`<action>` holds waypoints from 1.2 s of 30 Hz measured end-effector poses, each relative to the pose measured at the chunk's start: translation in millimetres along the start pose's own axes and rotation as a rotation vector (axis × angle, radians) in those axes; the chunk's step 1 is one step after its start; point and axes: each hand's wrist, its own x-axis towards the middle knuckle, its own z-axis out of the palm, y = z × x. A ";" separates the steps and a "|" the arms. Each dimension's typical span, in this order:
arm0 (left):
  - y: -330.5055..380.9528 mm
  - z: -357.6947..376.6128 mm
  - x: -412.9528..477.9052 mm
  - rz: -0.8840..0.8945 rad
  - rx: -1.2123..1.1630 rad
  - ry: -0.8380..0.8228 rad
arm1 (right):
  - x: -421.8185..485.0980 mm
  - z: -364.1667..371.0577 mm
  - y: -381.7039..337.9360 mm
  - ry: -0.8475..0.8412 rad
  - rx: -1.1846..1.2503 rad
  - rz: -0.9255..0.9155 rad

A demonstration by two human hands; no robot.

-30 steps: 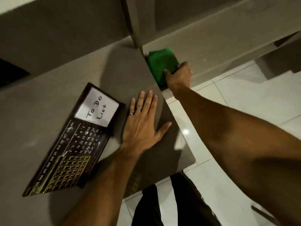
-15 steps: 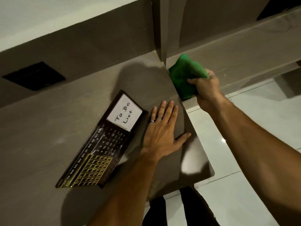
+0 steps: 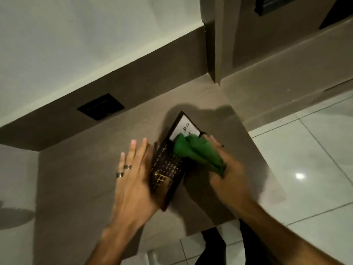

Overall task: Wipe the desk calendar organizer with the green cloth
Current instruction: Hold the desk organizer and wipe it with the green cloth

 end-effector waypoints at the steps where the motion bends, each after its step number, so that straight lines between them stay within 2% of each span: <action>1: -9.8 0.4 -7.2 -0.028 0.010 -0.060 | -8.1 7.5 2.8 -0.016 -0.113 -0.099; 4: -23.9 10.1 -21.9 -0.073 0.012 -0.183 | -21.1 24.4 9.3 -0.086 -0.400 -0.330; 9: -24.6 15.4 -27.4 -0.094 -0.159 -0.195 | -26.8 48.6 36.4 -0.229 -0.742 -0.568; 13: -20.6 13.2 -27.1 -0.061 -0.184 -0.174 | -18.3 53.6 48.2 -0.273 -0.797 -0.692; 15: -22.9 13.2 -26.4 -0.040 -0.166 -0.189 | -4.5 54.1 48.3 -0.246 -0.822 -0.681; 19: -26.0 13.3 -25.9 -0.042 -0.171 -0.205 | -15.9 46.4 50.1 -0.215 -0.851 -0.480; 23: -26.8 16.0 -26.7 -0.018 -0.205 -0.208 | -32.3 64.3 35.2 -0.378 -0.779 -0.609; 25: -27.8 16.0 -26.0 -0.033 -0.204 -0.215 | -11.4 67.5 27.4 -0.320 -0.738 -0.603; 29: -26.8 15.1 -25.5 -0.083 -0.209 -0.212 | 2.7 47.3 32.4 -0.196 -0.761 -0.401; 34: -28.4 16.2 -26.3 -0.054 -0.242 -0.219 | -23.6 62.6 27.2 -0.384 -0.727 -0.536; 36: -30.2 17.3 -26.7 -0.064 -0.237 -0.230 | -5.0 62.1 19.5 -0.337 -0.698 -0.518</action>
